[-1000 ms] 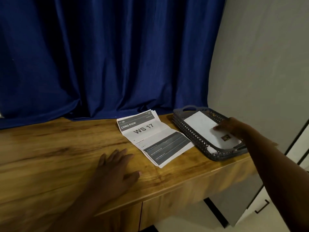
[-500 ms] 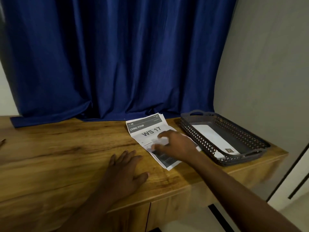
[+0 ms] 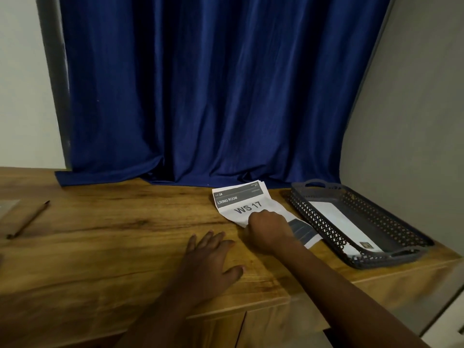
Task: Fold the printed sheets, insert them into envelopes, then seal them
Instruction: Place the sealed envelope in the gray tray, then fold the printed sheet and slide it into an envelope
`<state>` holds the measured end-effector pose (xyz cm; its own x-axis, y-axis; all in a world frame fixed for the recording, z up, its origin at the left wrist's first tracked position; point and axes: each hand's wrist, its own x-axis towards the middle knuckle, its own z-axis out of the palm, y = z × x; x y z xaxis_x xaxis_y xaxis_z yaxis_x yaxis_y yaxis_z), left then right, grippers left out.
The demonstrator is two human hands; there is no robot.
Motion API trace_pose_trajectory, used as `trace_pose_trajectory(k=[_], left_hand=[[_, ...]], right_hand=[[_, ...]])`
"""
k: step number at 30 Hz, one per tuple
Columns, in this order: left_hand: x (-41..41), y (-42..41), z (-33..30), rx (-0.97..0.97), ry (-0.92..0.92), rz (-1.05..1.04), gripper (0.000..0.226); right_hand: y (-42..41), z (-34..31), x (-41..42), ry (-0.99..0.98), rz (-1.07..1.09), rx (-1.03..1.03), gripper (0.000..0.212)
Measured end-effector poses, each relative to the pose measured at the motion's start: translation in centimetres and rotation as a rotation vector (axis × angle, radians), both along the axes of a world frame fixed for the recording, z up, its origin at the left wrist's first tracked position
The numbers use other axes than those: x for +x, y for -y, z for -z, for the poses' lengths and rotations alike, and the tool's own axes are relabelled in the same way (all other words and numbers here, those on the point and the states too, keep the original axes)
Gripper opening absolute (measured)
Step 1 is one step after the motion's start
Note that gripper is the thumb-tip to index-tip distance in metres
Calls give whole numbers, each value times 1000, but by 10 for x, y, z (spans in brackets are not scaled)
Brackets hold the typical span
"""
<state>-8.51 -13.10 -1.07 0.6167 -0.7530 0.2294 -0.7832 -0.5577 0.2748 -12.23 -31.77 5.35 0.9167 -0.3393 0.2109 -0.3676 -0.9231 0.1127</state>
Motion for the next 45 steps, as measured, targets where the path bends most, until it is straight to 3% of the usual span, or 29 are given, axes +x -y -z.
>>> trace_pose_trajectory(k=[5, 9, 11, 14, 17, 20, 23, 28, 32, 38, 41, 45], left_hand=[[1, 0, -2, 4, 8, 13, 74], [-1, -2, -4, -66, 12, 17, 72], [-2, -5, -8, -219, -16, 38, 64], [-4, -14, -18, -598, -87, 69, 47], [-6, -33, -29, -738, 28, 23, 41], [-8, -61, -37, -657, 168, 23, 43], [-3, -95, -44, -509, 183, 17, 50], [28, -158, -46, -47, -5, -191, 71], [36, -186, -28, 237, -123, -337, 80], [35, -189, -19, 229, -86, -323, 95], [36, -187, -13, 267, -54, -318, 90], [36, -184, -6, 274, -39, -317, 93]], right_hand=[[-4, 1, 0, 50, -24, -71, 26], [-4, 0, -3, 70, -31, 35, 28], [-7, -4, -6, 54, -47, 58, 30], [-19, -12, -15, 4, -111, 35, 32], [-41, -12, -29, -28, -247, 42, 26], [-70, -3, -45, 9, -448, 71, 24], [-101, 1, -54, -2, -625, 75, 30], [-130, 2, -52, -10, -789, 208, 20], [-140, 11, -51, -19, -818, 224, 37], [-140, 18, -53, -28, -767, 244, 41], [-139, 13, -52, -60, -715, 316, 47], [-151, 12, -31, 95, -595, 363, 45]])
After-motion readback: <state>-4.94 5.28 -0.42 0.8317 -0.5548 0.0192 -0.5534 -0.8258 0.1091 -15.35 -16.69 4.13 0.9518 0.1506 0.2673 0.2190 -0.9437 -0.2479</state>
